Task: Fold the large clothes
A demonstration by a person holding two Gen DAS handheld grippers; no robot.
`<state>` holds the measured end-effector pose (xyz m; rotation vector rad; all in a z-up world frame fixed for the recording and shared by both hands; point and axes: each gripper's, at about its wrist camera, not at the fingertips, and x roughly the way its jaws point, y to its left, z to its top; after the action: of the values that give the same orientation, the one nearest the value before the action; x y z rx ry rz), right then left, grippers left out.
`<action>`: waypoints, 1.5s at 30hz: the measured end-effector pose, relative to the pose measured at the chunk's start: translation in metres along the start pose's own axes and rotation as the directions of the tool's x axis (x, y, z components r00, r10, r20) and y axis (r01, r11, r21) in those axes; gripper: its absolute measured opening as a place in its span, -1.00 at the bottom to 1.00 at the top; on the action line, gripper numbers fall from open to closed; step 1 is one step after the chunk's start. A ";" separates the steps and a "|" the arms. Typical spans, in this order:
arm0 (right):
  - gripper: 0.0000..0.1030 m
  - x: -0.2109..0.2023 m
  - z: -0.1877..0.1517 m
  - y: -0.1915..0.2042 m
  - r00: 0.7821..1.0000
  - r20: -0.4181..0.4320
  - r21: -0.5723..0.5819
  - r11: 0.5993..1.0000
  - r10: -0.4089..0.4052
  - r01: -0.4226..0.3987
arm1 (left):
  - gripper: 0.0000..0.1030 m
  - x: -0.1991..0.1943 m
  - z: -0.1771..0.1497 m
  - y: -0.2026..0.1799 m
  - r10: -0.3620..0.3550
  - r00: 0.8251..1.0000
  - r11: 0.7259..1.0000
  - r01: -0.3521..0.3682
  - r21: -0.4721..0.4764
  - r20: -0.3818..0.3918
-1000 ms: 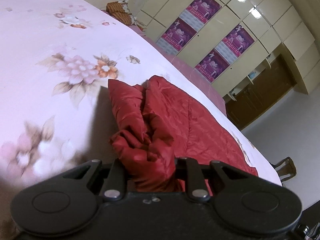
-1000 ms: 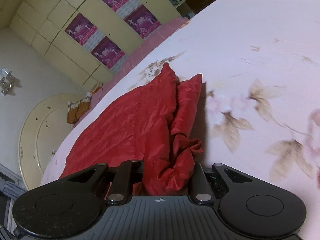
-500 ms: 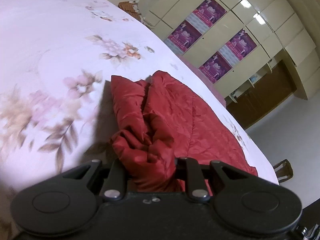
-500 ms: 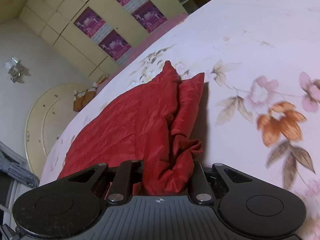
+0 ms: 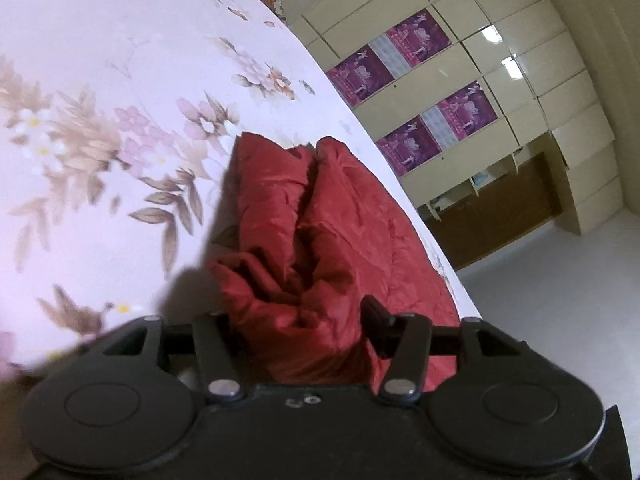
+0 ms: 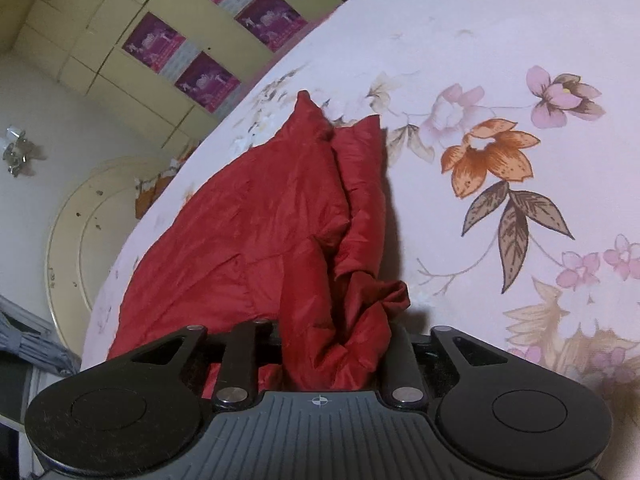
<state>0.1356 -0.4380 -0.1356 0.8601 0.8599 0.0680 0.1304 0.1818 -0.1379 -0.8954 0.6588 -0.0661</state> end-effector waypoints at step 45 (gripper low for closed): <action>-0.92 0.050 -0.032 0.111 0.952 -0.279 -0.371 0.901 0.124 -0.226 | -0.58 -0.007 -0.013 -0.162 0.034 0.998 0.887 -0.055 0.458 0.055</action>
<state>0.1773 -0.3243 -0.1020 0.5447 0.9585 0.5062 0.1518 0.0722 -0.0199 -0.4202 0.5862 -0.1541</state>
